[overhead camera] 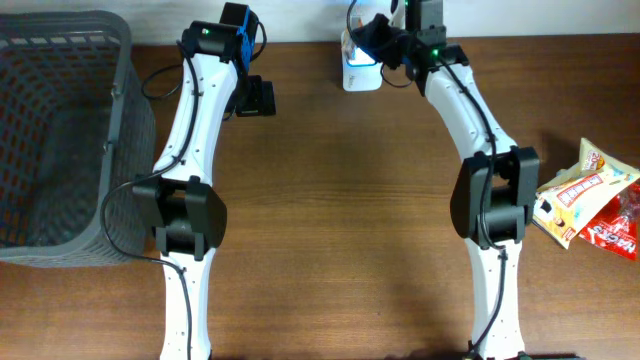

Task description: Scan the item barcode

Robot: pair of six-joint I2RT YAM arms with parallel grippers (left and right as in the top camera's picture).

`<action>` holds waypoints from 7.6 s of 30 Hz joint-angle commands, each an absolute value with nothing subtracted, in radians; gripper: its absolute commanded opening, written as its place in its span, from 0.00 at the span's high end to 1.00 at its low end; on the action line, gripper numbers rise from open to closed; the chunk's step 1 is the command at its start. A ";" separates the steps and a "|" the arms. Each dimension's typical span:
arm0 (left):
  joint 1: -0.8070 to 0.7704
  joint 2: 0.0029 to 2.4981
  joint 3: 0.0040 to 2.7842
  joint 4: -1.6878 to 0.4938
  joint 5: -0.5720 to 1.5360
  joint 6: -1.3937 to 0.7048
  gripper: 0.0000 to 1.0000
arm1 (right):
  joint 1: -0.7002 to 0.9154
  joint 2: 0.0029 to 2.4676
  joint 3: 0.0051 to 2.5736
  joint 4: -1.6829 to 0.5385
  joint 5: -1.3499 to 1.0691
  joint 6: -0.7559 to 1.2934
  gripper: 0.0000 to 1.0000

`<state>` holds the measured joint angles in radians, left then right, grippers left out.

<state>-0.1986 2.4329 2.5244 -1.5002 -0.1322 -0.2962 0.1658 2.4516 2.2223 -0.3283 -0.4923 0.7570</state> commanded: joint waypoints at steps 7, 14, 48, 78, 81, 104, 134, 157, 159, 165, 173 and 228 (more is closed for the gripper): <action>-0.191 2.414 2.521 -1.501 -0.147 -0.306 0.01 | 0.123 2.443 2.223 -0.329 -0.537 0.805 0.96; -0.191 2.414 2.521 -1.505 -0.147 -0.306 0.01 | 0.079 2.421 2.227 -0.343 -0.661 0.759 0.96; -0.191 2.414 2.521 -1.527 -0.146 -0.306 0.01 | -0.467 2.084 2.070 -1.366 0.335 0.693 0.96; -0.191 2.414 2.521 -1.510 -0.087 -0.307 0.01 | -0.520 1.604 1.975 -1.529 -0.019 0.443 0.02; -0.191 2.414 2.521 -1.480 -0.075 -0.306 0.01 | -0.462 1.531 1.973 -1.620 -0.018 0.394 0.01; -0.191 2.414 2.521 -1.480 -0.075 -0.306 0.01 | -0.144 1.270 1.770 -1.699 -0.050 0.366 0.01; -0.191 2.414 2.521 -1.480 -0.075 -0.306 0.01 | 0.013 0.277 0.567 -0.737 -0.033 0.333 0.02; -0.191 2.414 2.521 -1.480 -0.075 -0.306 0.01 | 0.013 0.003 0.006 0.045 0.006 0.332 0.02; -0.191 2.414 2.521 -1.480 -0.075 -0.306 0.01 | 0.013 0.003 0.006 0.042 0.013 0.328 0.02; -0.191 2.414 2.521 -1.480 -0.075 -0.306 0.01 | 0.013 0.003 0.006 0.004 0.013 0.287 0.02; -0.191 2.414 2.521 -1.480 -0.075 -0.307 0.01 | 0.013 0.004 0.006 -0.081 0.009 0.288 0.02; -0.191 2.414 2.521 -1.544 -0.080 -0.305 0.01 | 0.013 0.004 0.006 -0.081 0.009 0.288 0.01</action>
<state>-0.1986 2.4329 2.5225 -1.5242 -0.0788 -0.2966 0.0067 0.0139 0.0120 -0.0753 0.0013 0.2913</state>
